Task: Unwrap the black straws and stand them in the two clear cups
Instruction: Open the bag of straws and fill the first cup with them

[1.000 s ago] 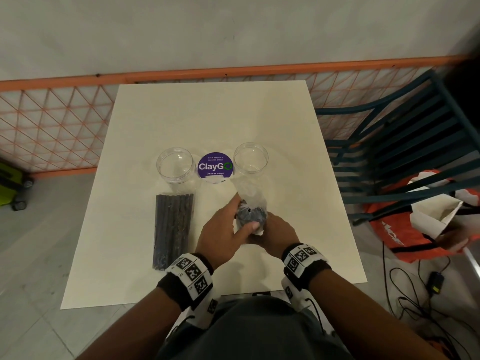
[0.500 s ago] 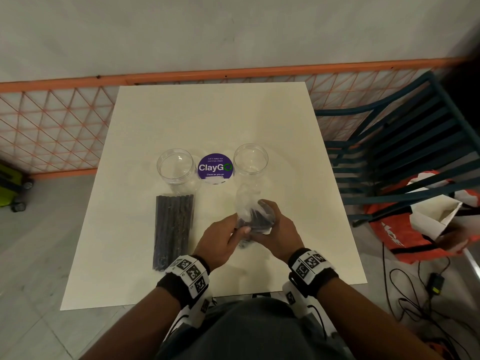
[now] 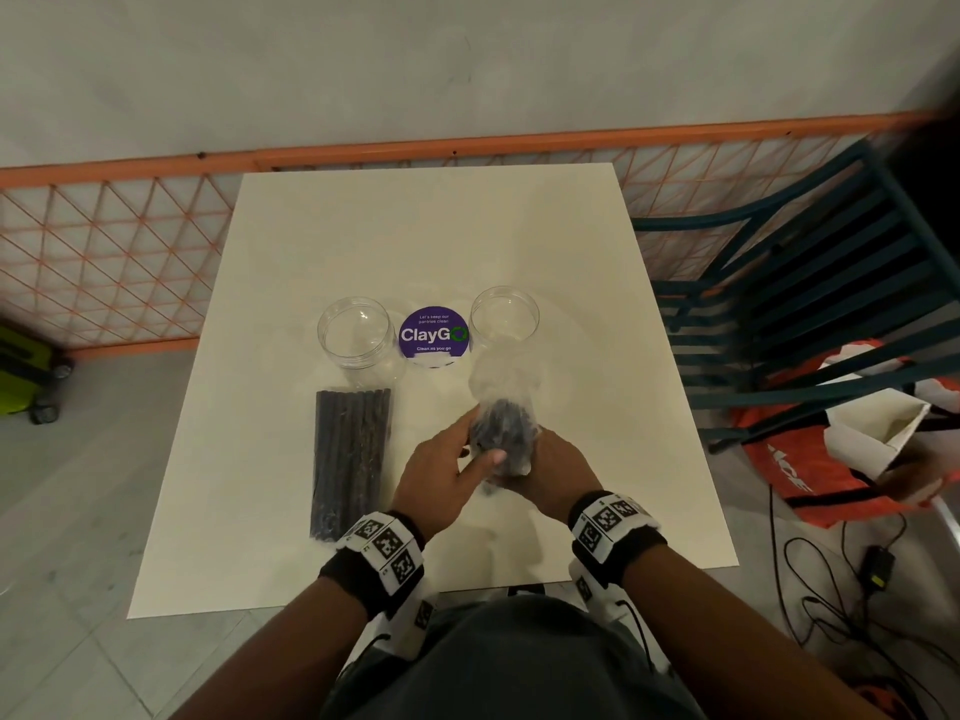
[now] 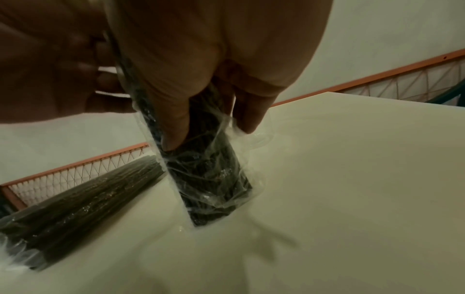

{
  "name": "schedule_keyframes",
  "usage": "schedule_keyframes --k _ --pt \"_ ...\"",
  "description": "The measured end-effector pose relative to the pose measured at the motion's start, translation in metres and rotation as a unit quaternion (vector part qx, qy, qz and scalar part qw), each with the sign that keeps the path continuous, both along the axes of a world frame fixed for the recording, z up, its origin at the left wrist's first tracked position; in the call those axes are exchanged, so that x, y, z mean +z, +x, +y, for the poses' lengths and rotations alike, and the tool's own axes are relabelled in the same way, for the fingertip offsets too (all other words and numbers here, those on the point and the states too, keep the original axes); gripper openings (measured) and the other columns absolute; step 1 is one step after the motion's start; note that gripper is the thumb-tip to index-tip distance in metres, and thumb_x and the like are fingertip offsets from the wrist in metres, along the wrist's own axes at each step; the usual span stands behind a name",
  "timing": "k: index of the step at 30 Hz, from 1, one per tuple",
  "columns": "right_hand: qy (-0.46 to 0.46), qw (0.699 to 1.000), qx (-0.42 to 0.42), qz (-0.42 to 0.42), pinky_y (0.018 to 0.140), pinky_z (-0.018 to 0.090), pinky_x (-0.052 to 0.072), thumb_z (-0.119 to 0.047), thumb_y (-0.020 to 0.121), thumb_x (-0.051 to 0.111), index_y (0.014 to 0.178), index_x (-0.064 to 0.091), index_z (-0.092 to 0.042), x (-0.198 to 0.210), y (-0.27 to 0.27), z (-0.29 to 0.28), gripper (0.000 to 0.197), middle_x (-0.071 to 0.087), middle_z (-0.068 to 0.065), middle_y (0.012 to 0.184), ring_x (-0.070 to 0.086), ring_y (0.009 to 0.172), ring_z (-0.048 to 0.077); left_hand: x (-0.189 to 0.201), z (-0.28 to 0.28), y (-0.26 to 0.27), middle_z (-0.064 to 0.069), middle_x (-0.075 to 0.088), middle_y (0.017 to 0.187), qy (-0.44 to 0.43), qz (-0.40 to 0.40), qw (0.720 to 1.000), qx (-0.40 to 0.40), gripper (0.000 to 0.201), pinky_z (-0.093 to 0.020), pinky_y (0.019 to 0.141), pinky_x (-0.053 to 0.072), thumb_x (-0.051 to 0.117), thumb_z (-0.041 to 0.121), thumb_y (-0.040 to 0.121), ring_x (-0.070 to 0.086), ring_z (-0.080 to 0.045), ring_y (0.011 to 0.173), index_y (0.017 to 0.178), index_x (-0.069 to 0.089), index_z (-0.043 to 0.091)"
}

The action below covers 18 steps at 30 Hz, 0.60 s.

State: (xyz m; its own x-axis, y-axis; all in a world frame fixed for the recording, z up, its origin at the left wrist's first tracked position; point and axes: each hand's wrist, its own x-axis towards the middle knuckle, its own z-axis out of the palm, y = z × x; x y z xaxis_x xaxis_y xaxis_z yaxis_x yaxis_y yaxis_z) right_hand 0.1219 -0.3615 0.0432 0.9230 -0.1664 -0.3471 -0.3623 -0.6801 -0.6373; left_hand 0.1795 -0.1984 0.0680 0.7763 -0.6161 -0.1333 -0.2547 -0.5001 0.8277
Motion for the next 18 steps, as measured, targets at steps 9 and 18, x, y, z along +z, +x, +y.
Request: schedule_keyframes --k 9,18 --pt "0.082 0.991 -0.078 -0.075 0.093 0.029 0.049 -0.048 0.074 0.080 0.136 0.043 -0.033 0.012 -0.015 -0.004 0.074 0.064 -0.017 0.122 0.062 0.107 0.011 -0.020 0.006 0.002 -0.001 0.065 0.132 0.045 -0.058 0.997 -0.018 0.058 -0.037 0.097 0.052 0.051 0.048 0.096 0.063 -0.020 0.117 0.147 0.039 0.023" --pt "0.022 0.996 -0.079 -0.040 0.084 0.026 0.045 -0.044 0.079 0.078 0.136 0.047 -0.020 0.005 -0.015 -0.011 0.069 0.067 0.003 0.126 0.064 0.110 0.028 -0.007 0.003 -0.001 0.008 0.074 0.082 -0.054 -0.067 0.992 0.087 0.006 -0.038 0.071 0.061 0.075 0.017 0.085 0.069 -0.008 0.074 0.089 0.071 0.019"
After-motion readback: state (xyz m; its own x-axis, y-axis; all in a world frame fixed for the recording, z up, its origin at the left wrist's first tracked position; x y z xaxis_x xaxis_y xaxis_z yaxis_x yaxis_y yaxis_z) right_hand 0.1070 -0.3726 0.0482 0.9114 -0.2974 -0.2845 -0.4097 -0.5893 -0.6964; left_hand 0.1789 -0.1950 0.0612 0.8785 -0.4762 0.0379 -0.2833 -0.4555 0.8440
